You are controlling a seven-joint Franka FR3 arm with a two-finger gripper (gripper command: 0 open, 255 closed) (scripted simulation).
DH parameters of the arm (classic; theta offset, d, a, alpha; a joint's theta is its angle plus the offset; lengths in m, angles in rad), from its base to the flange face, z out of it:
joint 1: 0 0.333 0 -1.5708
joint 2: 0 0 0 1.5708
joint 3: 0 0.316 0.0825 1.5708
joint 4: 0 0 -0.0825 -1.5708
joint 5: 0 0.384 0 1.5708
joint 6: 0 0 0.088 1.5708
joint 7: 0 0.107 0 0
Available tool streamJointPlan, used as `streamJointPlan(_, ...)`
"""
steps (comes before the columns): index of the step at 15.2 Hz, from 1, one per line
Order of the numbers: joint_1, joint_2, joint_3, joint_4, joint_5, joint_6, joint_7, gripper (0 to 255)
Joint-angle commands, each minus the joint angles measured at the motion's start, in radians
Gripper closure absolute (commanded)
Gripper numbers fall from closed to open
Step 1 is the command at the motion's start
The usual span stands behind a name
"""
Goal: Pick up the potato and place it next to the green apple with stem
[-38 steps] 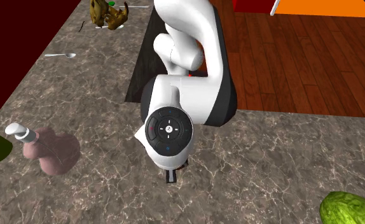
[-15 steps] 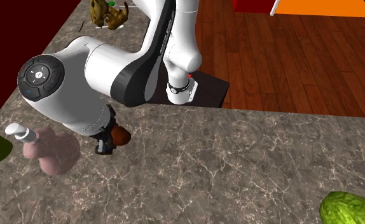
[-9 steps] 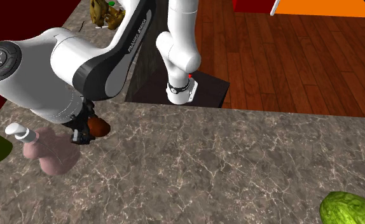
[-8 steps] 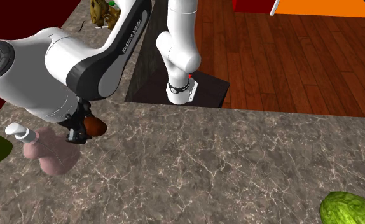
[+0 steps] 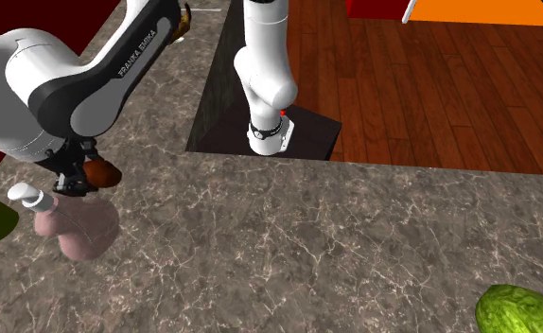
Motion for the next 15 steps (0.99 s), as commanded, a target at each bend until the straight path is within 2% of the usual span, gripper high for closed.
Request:
streamJointPlan(1,-0.02,0.035,-0.021,0.036,-0.01,0.005,-0.039,255)
streamJointPlan(8,-0.087,0.18,-0.085,0.212,-0.032,-0.008,-0.168,255)
streamJointPlan(15,-0.152,0.37,-0.133,0.471,-0.037,-0.058,-0.292,255)
